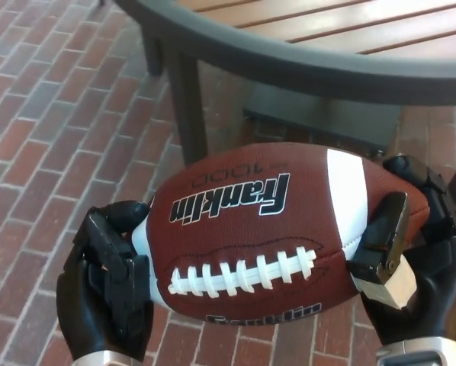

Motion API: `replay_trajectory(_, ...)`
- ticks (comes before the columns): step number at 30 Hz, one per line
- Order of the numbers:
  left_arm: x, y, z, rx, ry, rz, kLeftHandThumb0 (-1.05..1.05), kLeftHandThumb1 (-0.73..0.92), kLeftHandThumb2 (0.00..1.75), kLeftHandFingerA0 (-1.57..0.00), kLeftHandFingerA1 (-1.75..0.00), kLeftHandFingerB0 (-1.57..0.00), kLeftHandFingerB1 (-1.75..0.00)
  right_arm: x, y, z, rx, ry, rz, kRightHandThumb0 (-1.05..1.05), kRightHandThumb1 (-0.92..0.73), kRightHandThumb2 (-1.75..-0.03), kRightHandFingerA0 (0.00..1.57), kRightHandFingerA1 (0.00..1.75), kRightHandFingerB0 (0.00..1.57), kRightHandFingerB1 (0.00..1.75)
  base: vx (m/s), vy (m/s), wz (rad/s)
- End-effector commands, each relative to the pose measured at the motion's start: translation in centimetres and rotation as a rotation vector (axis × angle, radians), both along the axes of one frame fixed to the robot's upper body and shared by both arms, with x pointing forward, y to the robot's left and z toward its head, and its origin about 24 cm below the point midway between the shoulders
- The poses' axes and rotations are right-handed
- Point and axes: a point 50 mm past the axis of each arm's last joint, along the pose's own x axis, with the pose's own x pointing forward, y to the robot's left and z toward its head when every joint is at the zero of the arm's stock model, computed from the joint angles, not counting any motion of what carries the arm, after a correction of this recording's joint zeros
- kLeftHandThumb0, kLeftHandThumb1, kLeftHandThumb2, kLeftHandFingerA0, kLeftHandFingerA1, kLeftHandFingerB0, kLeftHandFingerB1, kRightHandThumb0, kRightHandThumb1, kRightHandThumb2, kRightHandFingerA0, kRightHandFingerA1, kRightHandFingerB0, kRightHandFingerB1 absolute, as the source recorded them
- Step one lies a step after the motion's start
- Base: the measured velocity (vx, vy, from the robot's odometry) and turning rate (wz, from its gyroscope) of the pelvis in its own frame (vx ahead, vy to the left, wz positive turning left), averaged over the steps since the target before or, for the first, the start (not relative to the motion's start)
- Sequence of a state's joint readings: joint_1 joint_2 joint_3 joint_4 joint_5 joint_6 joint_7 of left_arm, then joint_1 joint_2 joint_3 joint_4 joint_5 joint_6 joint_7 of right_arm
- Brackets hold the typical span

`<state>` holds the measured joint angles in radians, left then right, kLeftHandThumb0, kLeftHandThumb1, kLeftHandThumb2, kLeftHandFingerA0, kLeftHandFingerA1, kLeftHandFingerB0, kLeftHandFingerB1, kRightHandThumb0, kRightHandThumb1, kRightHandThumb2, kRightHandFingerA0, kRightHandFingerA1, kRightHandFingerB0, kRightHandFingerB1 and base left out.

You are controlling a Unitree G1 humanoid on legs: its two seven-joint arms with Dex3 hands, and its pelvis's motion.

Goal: Pick up a football using both hands and turn around and walk towards another desk and put it on the desk

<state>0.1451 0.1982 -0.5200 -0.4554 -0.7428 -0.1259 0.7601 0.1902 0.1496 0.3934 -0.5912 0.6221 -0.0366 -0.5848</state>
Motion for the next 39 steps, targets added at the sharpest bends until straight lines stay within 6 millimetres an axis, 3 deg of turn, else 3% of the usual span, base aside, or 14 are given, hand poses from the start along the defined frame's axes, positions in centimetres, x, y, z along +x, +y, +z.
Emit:
replay_trajectory(1,-1.76,-6.89,0.4,0.07,-0.069,-0.558,-0.62,0.91,0.68,-0.81,-1.75,-0.66,-1.55,-1.73,8.54,0.18,0.035,0.013,0.59,-0.18,-0.44,-1.39,0.99,1.71,1.01,1.49,0.39,0.05,-0.66)
replay_trajectory(9,-1.58,-6.86,0.32,0.072,-0.054,-0.544,-0.63,0.91,0.68,-0.82,-1.75,-0.68,-1.55,-1.65,8.6,0.17,0.036,0.007,0.596,-0.19,-0.45,-1.39,1.0,1.73,1.01,1.5,0.34,0.039,-0.24)
replay_trajectory(10,-1.56,-6.81,0.33,0.083,-0.064,-0.544,-0.75,0.71,1.08,-1.07,-1.43,-0.8,-1.23,-1.64,8.63,0.18,0.041,0.007,0.598,-0.19,-0.44,-1.39,1.0,1.72,1.01,1.49,0.3,0.004,-0.35)
replay_trajectory(15,-1.62,-6.86,0.26,0.042,-0.064,-0.537,-0.76,0.75,1.12,-1.06,-1.41,-0.81,-1.2,-1.65,8.61,0.11,0.046,0.01,0.596,-0.18,-0.46,-1.37,0.99,1.7,0.98,1.45,0.28,-0.04,-0.17)
replay_trajectory(16,-1.61,-6.9,0.24,0.033,-0.063,-0.538,-0.67,0.92,0.7,-0.79,-1.75,-0.71,-1.52,-1.65,8.58,0.09,0.046,0.013,0.594,-0.18,-0.48,-1.35,1.0,1.7,0.99,1.44,0.24,-0.139,-0.05)
replay_trajectory(18,-1.46,-6.88,0.17,0.051,-0.072,-0.553,-0.69,0.91,0.75,-0.79,-1.75,-0.71,-1.5,-1.61,8.55,0.08,0.046,0.014,0.594,-0.19,-0.47,-1.35,0.99,1.7,1.0,1.43,0.23,-0.155,-0.33)
replay_trajectory(19,-1.47,-6.9,0.11,0.018,-0.067,-0.556,-0.74,0.76,1.12,-1.04,-1.4,-0.8,-1.19,-1.58,8.52,0.06,0.052,0.007,0.597,-0.18,-0.47,-1.37,0.98,1.72,0.98,1.44,0.21,-0.165,0.32)
replay_trajectory(22,-1.33,-6.83,0.07,-0.007,-0.082,-0.564,-0.72,0.75,1.12,-1.05,-1.4,-0.8,-1.2,-1.43,8.52,0.09,0.066,-0.003,0.595,-0.19,-0.47,-1.35,0.99,1.71,0.99,1.43,0.2,-0.157,-0.26)
replay_trajectory(23,-1.33,-6.86,0.07,0.03,-0.066,-0.546,-0.65,0.92,0.71,-0.8,-1.75,-0.72,-1.5,-1.36,8.49,0.06,0.051,-0.002,0.593,-0.2,-0.44,-1.39,0.99,1.71,1.0,1.44,0.23,-0.081,-0.12)
replay_trajectory(29,-1.15,-6.85,0.04,0.066,-0.064,-0.545,-0.6,0.92,0.68,-0.81,-1.75,-0.69,-1.51,-1.24,8.41,-0.02,0.05,0.002,0.594,-0.18,-0.45,-1.39,0.98,1.71,0.98,1.45,0.25,0.005,-0.21)
replay_trajectory(30,-1.17,-6.82,0.14,0.054,-0.056,-0.544,-0.68,0.71,1.09,-1.04,-1.38,-0.8,-1.2,-1.18,8.43,-0.02,0.057,0.002,0.596,-0.19,-0.44,-1.38,1.01,1.72,1.01,1.47,0.24,0.042,-0.26)
replay_trajectory(33,-1.11,-6.71,0.28,0.024,-0.064,-0.55,-0.75,0.74,1.13,-1.02,-1.38,-0.75,-1.18,-1.01,8.44,0.03,0.058,0.0,0.59,-0.19,-0.43,-1.38,1.01,1.72,1.01,1.47,0.25,0.189,0.13)
replay_trajectory(36,-1.06,-6.66,0.26,0.044,-0.069,-0.551,-0.7,0.92,0.74,-0.75,-1.74,-0.63,-1.5,-0.98,8.43,0.05,0.062,0.003,0.587,-0.19,-0.42,-1.4,1.01,1.71,1.01,1.47,0.23,0.239,-0.15)
replay_trajectory(39,-0.99,-6.79,0.19,0.004,-0.055,-0.53,-0.66,0.92,0.75,-0.76,-1.69,-0.67,-1.44,-0.91,8.47,0.12,0.065,0.005,0.588,-0.2,-0.41,-1.43,1.02,1.71,1.02,1.47,0.17,0.152,-0.05)
